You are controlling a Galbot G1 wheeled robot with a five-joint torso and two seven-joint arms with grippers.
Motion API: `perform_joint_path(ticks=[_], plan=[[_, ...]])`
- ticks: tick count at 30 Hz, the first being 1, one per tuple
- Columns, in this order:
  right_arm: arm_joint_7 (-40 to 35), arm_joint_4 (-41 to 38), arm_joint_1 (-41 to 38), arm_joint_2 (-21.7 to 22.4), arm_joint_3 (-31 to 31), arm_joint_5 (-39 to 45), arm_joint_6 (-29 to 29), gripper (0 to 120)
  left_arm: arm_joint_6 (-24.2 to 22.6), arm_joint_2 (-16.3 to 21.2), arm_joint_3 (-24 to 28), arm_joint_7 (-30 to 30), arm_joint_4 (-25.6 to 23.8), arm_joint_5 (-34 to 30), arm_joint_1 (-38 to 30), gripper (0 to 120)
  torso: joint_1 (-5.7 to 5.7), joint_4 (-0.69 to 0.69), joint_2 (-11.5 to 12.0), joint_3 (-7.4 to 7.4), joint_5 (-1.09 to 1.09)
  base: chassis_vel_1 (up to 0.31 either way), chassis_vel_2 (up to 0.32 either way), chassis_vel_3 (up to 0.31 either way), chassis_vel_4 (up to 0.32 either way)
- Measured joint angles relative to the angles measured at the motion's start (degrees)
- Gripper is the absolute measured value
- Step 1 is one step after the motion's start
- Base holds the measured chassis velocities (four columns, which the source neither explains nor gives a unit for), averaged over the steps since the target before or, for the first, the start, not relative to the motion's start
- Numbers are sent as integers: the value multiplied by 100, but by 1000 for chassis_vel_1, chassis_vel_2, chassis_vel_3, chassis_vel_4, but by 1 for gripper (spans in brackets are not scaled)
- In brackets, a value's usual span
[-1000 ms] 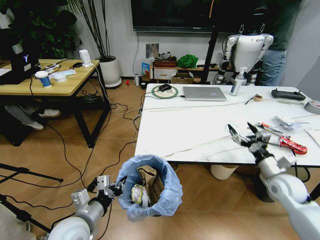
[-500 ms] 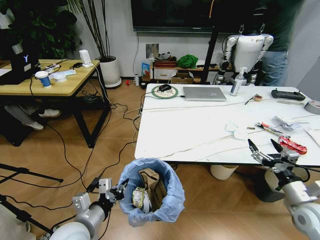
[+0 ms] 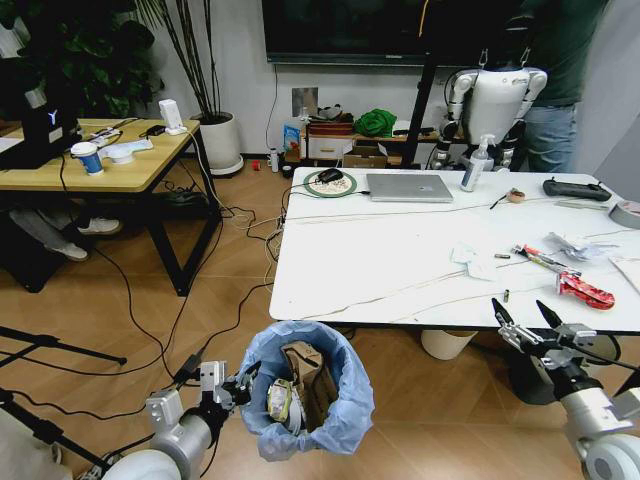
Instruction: Pick up the trash bin and place the trash from the table into it.
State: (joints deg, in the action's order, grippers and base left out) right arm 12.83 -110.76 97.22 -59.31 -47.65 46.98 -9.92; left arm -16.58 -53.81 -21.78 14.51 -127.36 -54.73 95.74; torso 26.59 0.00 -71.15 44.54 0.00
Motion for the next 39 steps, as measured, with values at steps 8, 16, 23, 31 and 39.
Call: perform_joint_path(ticks=[8,16,23,31,39], plan=[[46,52,-72,-126,65,31,-6,100,4,-11,1,0,15,-12,-11,2,1,0,0,0,0,0,0,0,0],[60,80,-100,-203,97,46,-25,100,6,-26,1,-1,17,-15,-11,2,1,0,0,0,-1,-8,-5,6,7],[70,83,-105,-195,95,98,-34,100,6,-37,7,-2,17,-8,0,2,1,0,0,0,1,-68,-65,53,63],[74,82,-114,-166,85,155,-41,100,1,-53,58,-4,-16,27,22,2,0,0,0,0,0,-57,-66,57,48],[103,84,-79,-176,83,172,-53,100,-9,-57,110,-6,-40,50,44,2,0,0,0,0,1,-59,-51,72,61]])
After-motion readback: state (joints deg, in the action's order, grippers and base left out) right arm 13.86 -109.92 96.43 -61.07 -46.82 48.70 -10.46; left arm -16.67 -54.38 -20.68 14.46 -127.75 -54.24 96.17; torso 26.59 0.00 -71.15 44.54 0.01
